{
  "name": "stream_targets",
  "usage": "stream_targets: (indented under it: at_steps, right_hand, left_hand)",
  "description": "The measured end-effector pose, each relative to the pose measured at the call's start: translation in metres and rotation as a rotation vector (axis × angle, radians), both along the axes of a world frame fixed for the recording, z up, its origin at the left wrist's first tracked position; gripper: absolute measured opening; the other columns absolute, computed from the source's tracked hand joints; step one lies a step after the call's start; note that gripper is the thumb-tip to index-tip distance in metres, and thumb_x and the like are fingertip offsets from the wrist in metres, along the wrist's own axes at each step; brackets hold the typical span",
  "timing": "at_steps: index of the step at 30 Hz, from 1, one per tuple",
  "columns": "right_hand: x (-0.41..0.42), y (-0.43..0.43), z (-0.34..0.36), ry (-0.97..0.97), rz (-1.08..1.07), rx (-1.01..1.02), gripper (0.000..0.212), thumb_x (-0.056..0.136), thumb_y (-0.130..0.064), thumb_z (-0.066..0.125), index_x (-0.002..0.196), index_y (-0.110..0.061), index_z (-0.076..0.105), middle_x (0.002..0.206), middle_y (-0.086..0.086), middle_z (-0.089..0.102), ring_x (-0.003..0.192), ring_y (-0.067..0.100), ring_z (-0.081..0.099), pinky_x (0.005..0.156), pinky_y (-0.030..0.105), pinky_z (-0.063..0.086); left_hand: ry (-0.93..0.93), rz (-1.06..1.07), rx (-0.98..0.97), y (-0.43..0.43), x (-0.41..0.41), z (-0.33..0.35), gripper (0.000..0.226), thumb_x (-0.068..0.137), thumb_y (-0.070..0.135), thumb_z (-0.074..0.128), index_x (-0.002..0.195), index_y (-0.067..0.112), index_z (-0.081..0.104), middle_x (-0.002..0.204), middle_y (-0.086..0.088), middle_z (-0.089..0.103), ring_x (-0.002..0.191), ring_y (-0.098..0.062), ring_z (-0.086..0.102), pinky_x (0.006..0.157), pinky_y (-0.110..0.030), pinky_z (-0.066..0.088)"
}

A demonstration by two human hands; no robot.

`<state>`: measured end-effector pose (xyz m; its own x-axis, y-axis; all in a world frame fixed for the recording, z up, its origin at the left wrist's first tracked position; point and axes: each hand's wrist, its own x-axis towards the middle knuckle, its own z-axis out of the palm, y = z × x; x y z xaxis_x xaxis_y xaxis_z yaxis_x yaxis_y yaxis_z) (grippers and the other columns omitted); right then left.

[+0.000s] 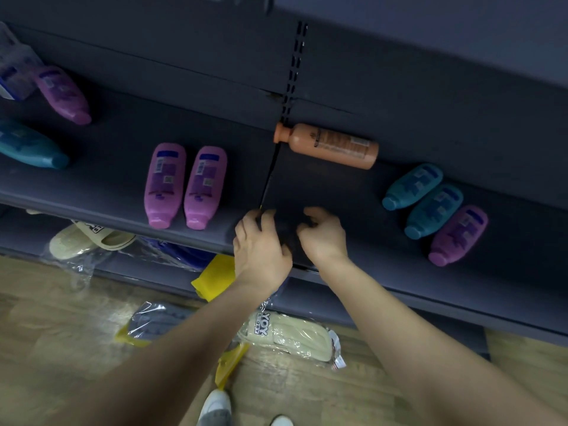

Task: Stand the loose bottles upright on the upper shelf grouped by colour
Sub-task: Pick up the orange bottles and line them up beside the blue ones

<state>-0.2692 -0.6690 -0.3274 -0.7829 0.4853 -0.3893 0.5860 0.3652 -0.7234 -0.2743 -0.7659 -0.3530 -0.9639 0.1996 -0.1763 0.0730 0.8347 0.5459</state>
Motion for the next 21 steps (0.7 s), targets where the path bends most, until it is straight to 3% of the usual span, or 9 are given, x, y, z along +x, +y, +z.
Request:
stream_targets:
  at_steps: [10, 21]
  right_hand:
    - [0.019, 0.041, -0.008, -0.06, 0.142, 0.165, 0.046, 0.092, -0.009, 0.048, 0.137, -0.014, 0.046, 0.139, 0.008, 0.049, 0.128, 0.025, 0.045, 0.105, 0.029, 0.036]
    - [0.021, 0.073, -0.015, -0.132, 0.279, 0.353, 0.051, 0.094, -0.019, 0.049, 0.143, -0.017, 0.036, 0.145, 0.007, 0.041, 0.134, 0.028, 0.033, 0.108, 0.037, 0.033]
  left_hand:
    - [-0.014, -0.179, -0.239, 0.013, 0.004, -0.014, 0.066, 0.089, 0.025, 0.051, 0.147, 0.017, 0.018, 0.144, -0.01, 0.026, 0.133, -0.03, 0.022, 0.108, -0.038, 0.024]
    - [-0.004, -0.242, -0.371, 0.022, -0.013, -0.017, 0.057, 0.092, 0.028, 0.048, 0.144, 0.019, 0.025, 0.142, -0.009, 0.03, 0.131, -0.031, 0.026, 0.106, -0.038, 0.026]
